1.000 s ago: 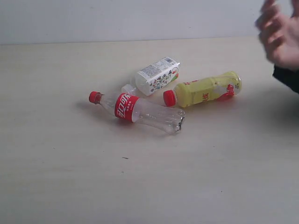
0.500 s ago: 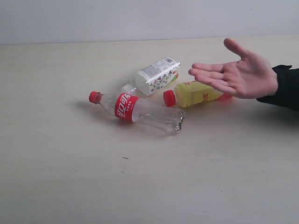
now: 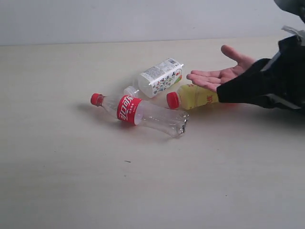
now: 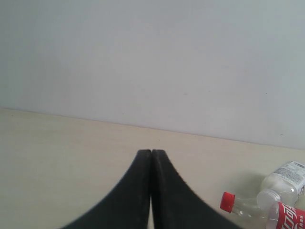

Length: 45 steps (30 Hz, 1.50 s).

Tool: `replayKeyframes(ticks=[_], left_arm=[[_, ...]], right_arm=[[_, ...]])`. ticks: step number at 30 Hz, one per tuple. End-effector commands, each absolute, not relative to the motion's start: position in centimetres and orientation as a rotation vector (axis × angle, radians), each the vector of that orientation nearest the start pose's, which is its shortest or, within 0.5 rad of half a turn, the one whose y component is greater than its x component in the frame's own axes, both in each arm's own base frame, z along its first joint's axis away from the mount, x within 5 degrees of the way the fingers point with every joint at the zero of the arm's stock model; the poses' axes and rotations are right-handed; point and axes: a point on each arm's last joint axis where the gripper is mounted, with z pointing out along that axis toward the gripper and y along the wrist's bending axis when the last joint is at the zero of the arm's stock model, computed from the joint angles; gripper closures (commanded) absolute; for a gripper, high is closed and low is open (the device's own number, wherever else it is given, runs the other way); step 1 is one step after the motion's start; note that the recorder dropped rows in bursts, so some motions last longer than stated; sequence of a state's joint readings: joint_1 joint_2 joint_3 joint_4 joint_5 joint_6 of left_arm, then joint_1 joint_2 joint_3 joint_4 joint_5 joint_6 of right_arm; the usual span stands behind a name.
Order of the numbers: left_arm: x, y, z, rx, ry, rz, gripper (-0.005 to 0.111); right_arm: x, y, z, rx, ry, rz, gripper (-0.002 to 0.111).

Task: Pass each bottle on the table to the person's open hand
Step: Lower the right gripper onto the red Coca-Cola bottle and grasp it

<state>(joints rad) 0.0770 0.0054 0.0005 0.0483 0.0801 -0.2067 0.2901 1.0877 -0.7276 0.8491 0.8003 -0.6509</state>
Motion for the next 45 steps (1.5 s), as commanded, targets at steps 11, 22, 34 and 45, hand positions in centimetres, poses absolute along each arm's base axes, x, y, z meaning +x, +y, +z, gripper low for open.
replayKeyframes(ticks=[11,22,34,45], left_arm=[[5.6,0.5,20.7,-0.193,1.544,-0.065,0.104],[5.6,0.5,20.7,-0.193,1.544,-0.065,0.104],[5.6,0.5,20.7,-0.193,1.544,-0.065,0.104],[5.6,0.5,20.7,-0.193,1.544,-0.065,0.104]], right_arm=[[30.1,19.1,28.3,-1.278,2.384,0.491,0.07],[33.4,24.5,20.4,-1.621,2.406,0.131,0.045],[33.6,27.1,18.0,-1.72,2.27,0.039,0.038],[34.5,27.7,15.1,-1.708,2.253,0.032,0.036]])
